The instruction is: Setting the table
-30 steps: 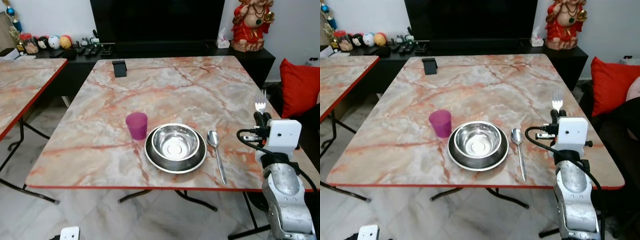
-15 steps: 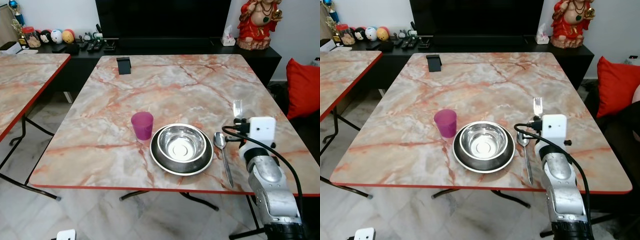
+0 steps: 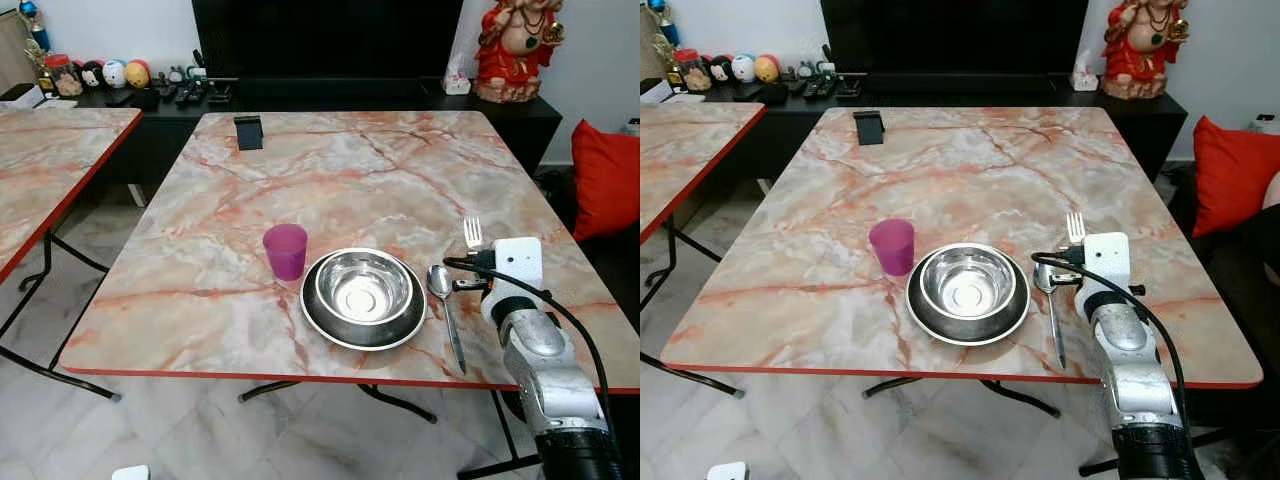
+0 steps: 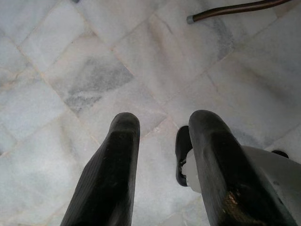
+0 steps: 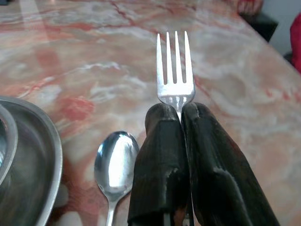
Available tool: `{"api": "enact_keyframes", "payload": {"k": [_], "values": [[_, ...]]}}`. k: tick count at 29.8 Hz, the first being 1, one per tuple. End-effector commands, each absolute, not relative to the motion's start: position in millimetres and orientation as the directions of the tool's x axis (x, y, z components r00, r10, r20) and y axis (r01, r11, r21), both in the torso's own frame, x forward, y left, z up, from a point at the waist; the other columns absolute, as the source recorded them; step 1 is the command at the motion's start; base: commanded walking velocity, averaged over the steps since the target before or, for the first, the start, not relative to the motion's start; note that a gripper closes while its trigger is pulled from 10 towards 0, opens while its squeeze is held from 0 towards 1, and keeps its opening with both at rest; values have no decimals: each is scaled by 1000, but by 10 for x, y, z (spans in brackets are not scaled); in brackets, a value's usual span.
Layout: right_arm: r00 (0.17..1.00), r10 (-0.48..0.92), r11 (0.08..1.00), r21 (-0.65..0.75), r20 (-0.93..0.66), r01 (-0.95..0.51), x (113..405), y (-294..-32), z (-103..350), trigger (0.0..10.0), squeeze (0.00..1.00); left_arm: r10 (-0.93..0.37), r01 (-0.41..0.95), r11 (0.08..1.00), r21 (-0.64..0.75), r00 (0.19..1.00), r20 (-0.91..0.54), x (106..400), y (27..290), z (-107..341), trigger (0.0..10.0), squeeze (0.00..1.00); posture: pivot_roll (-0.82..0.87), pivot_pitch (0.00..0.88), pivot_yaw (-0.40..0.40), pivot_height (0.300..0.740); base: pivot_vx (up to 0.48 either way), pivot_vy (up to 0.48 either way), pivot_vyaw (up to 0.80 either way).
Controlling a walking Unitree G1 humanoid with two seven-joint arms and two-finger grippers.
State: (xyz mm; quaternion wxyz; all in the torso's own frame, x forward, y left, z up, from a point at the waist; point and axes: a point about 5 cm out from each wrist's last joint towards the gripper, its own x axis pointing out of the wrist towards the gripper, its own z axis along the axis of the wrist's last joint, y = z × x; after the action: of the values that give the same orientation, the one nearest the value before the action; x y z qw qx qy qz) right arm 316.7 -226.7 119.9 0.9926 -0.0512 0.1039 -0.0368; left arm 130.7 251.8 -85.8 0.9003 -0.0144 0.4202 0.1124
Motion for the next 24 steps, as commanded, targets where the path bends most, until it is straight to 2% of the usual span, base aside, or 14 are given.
{"api": "enact_keyframes", "payload": {"k": [1,11,24], "values": [[972,-86,995,-76,-219,71,3187,-2294,1199,10000,0,188,-213,975,71,603,-776,1270,2530,-873,10000,0,-73,0,-10,724,0,0,0],[961,-79,997,-2,-266,81,3197,-2331,1094,10000,0,191,-217,974,71,600,-777,1264,2528,-877,10000,0,-73,0,-6,724,0,0,0],[959,-15,1000,10,-282,18,3286,-2144,1008,10000,0,185,-198,977,78,609,-771,1298,2560,-854,10000,0,-86,0,32,724,0,0,0]]}}
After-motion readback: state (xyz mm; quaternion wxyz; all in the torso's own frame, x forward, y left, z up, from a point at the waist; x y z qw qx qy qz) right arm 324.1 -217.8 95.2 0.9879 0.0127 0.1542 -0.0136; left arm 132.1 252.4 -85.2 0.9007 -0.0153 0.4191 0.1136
